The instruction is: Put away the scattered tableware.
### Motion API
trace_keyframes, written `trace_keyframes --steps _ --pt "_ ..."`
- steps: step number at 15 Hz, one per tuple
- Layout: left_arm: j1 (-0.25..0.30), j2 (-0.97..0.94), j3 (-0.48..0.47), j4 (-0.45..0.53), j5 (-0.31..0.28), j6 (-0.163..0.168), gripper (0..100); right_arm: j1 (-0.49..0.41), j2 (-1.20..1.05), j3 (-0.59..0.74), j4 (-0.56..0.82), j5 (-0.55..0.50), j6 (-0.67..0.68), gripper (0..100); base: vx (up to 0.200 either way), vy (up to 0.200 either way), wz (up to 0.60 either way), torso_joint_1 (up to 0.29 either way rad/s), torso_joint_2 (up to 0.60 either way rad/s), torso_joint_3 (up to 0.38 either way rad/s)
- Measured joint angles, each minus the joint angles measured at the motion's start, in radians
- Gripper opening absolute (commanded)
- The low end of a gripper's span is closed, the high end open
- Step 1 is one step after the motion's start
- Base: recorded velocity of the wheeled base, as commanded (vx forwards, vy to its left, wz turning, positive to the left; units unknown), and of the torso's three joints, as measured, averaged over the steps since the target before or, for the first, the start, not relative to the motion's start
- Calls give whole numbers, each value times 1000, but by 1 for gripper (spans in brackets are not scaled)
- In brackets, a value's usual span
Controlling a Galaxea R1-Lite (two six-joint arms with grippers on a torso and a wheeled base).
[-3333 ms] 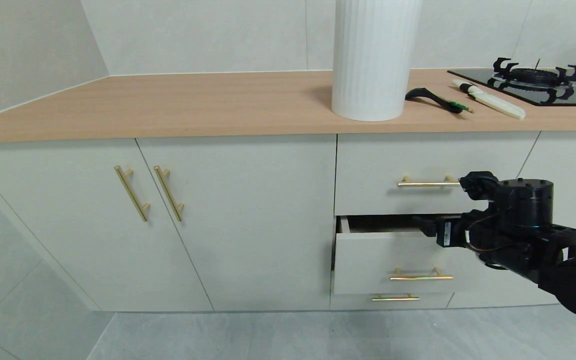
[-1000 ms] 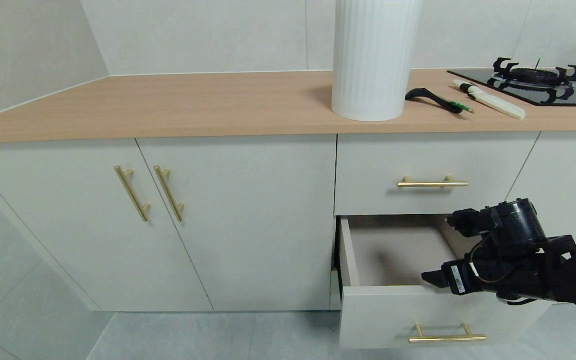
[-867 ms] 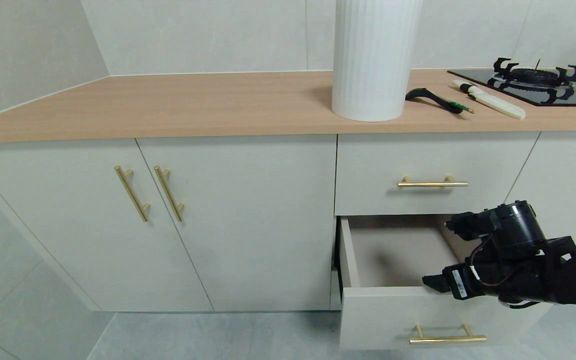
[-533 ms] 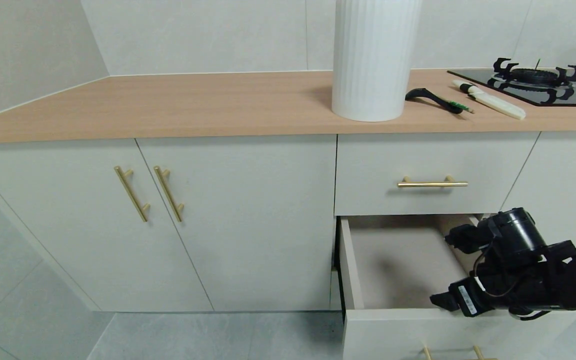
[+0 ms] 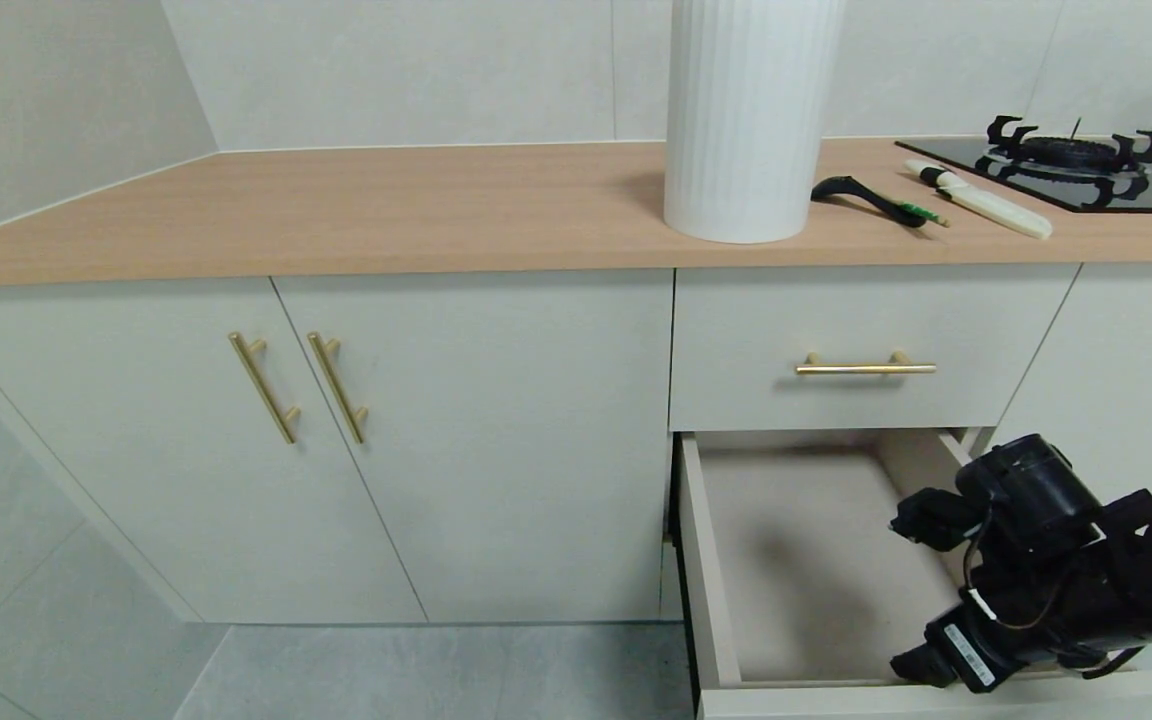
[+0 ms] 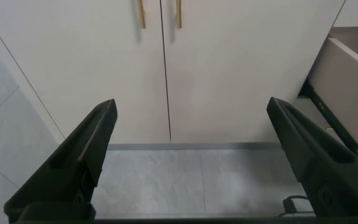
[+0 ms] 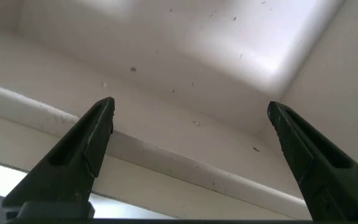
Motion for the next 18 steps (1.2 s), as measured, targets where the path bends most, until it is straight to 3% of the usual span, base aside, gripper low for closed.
trace_keyframes --steps 6,10,16,18 --pt "0 0 0 0 0 0 100 44 -40 -26 202 0 -24 100 0 0 0 0 0 0" --pt "0 0 0 0 0 0 100 60 -54 -37 225 1 -25 100 0 0 0 0 0 0" --pt "-1 0 0 0 0 -1 100 36 -60 -95 155 0 74 100 0 0 0 0 0 0" --pt "0 0 0 0 0 0 100 14 -60 -99 -9 -2 117 100 0 0 0 0 0 0"
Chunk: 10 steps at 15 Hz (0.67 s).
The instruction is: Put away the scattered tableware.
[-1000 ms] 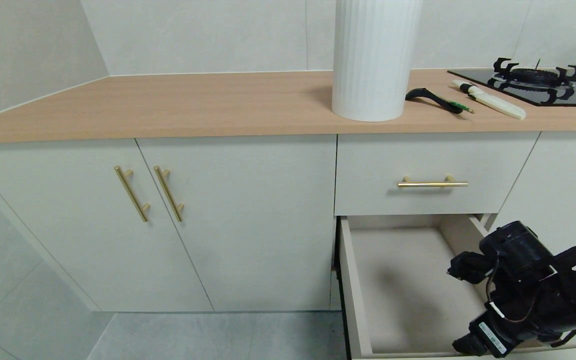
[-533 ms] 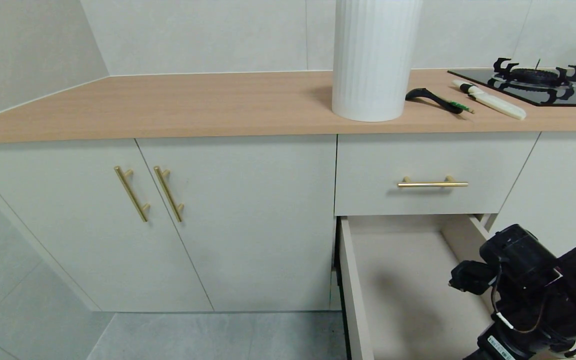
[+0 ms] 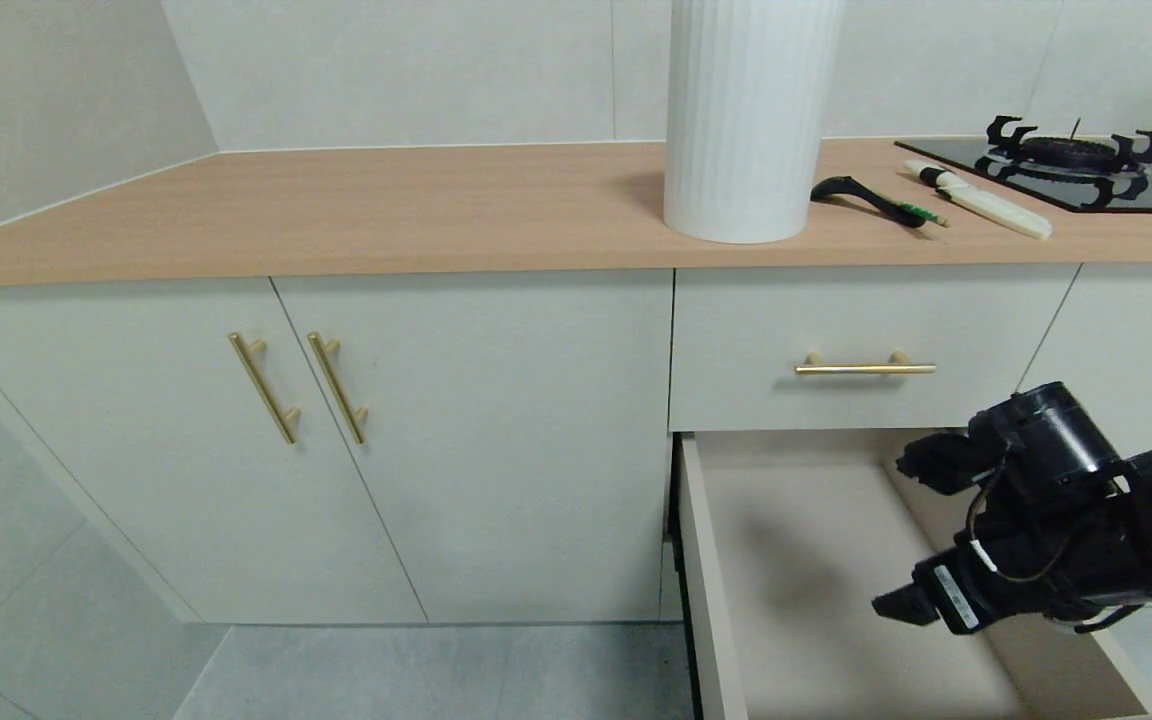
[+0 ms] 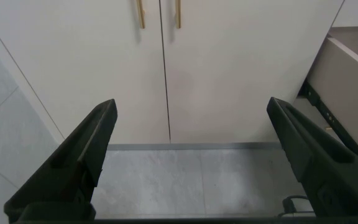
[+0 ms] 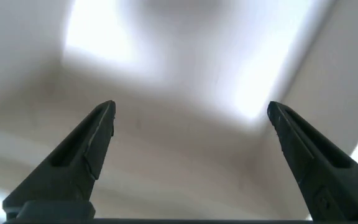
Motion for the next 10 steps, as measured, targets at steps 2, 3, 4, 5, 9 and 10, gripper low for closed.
trace_keyframes --steps 2,3,4,5,9,10 --pt "0 0 0 0 0 -1 100 -20 1 9 -150 -6 66 100 0 0 0 0 0 0" --pt "0 0 0 0 0 0 100 -30 1 13 -179 -7 78 100 0 0 0 0 0 0" --pt "0 0 0 0 0 0 100 -35 1 15 -187 -7 80 100 0 0 0 0 0 0" --pt "0 0 0 0 0 0 100 -38 0 17 -194 -7 80 100 0 0 0 0 0 0" --pt "0 0 0 0 0 0 100 -41 -8 19 -199 -8 80 100 0 0 0 23 -95 -74" --pt "0 0 0 -1 0 0 100 -41 -11 20 -216 -9 80 100 0 0 0 41 -300 -246"
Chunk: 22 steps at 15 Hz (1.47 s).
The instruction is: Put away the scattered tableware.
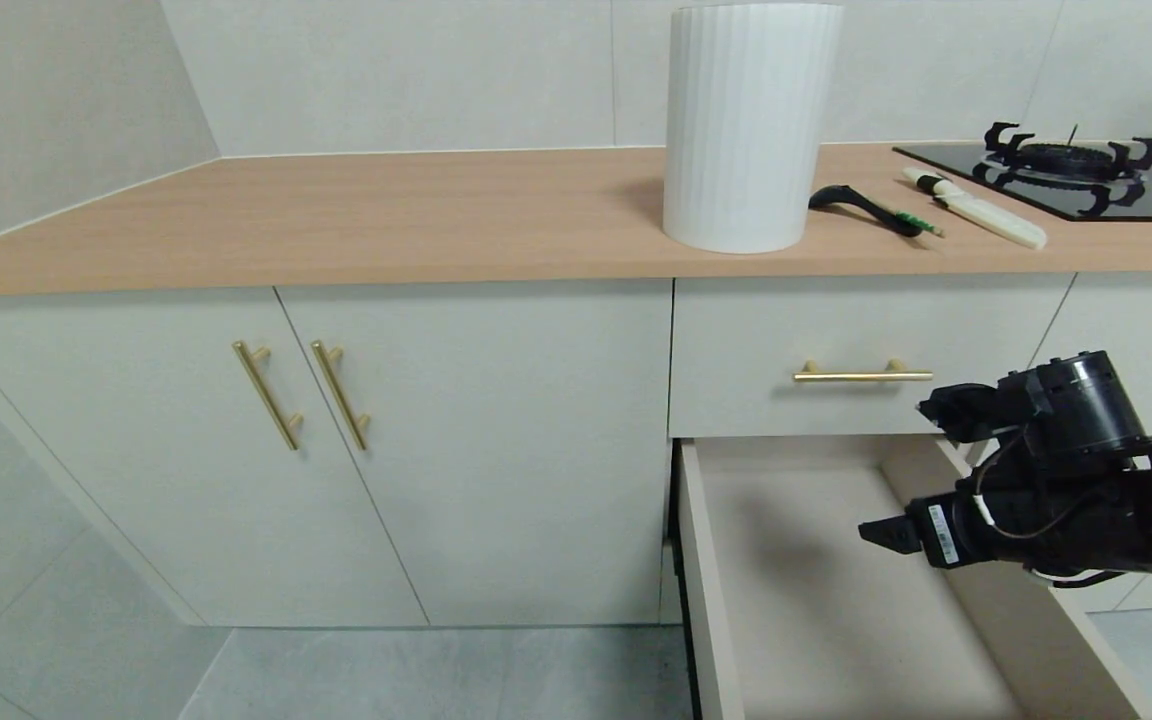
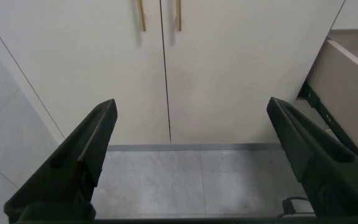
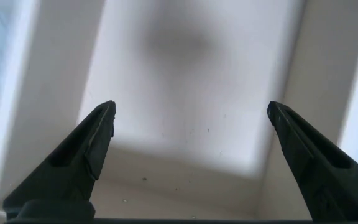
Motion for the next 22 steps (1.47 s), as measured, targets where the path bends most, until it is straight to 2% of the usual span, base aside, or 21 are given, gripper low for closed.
trace_keyframes --steps 7,16,22 --pt "0 0 0 0 0 0 100 0 -19 25 -89 -12 0 100 0 0 0 149 -444 -293" --pt "0 0 0 0 0 0 100 -5 -39 27 -103 -17 1 100 0 0 0 198 -472 -277" --pt "0 0 0 0 0 0 100 -12 -28 37 -206 -33 0 100 0 0 0 219 -475 -259"
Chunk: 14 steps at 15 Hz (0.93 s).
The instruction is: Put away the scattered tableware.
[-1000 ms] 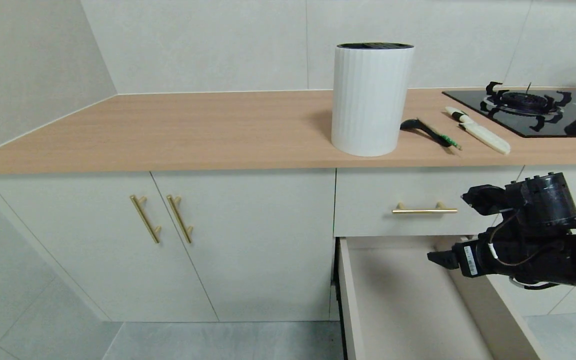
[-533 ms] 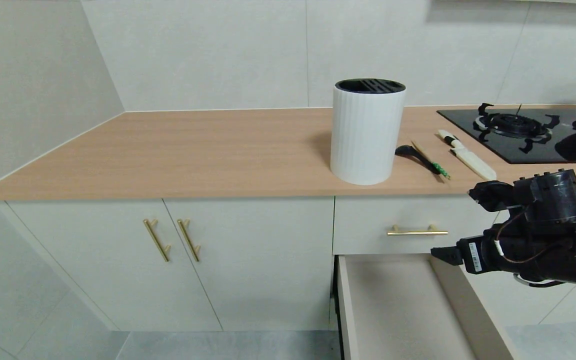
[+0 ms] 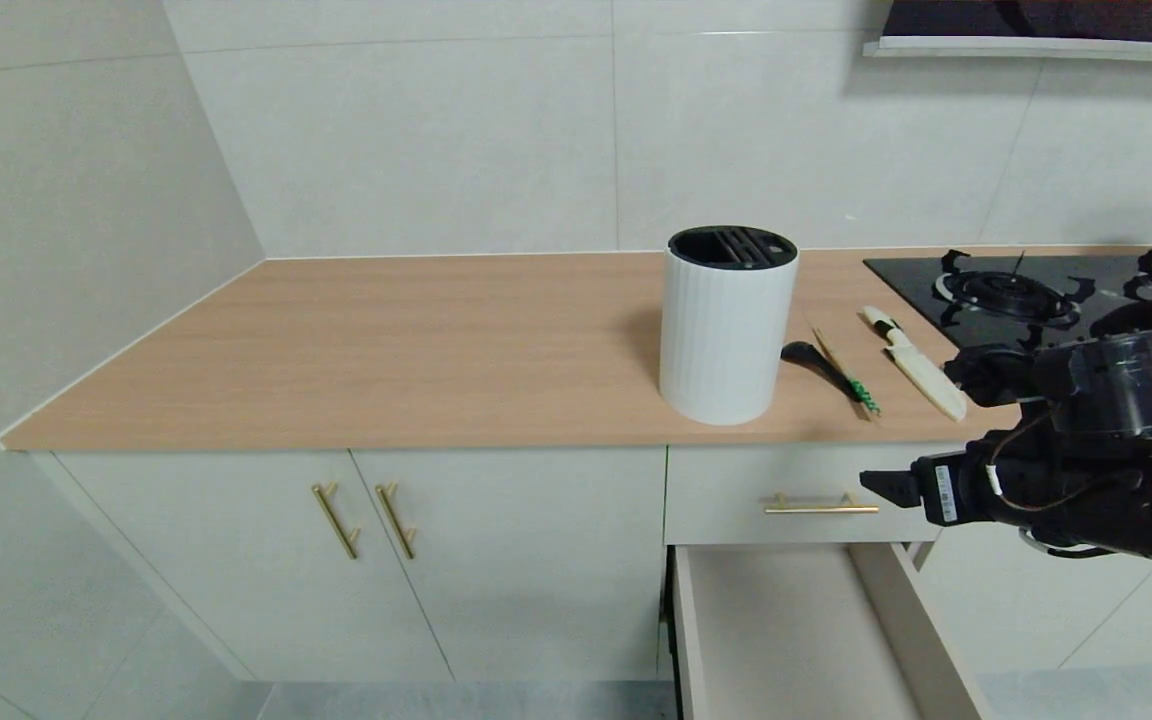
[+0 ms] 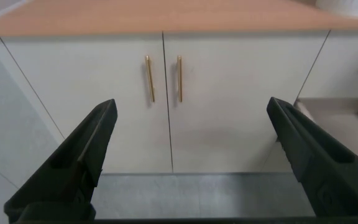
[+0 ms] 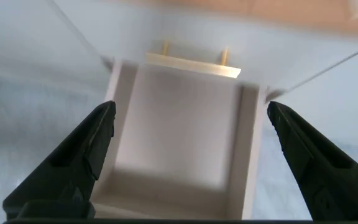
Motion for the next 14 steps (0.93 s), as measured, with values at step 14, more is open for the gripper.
trace_keyframes --steps 14 --pt "-1 0 0 0 0 0 100 -49 284 -353 -9 -165 98 100 0 0 0 12 -23 -14"
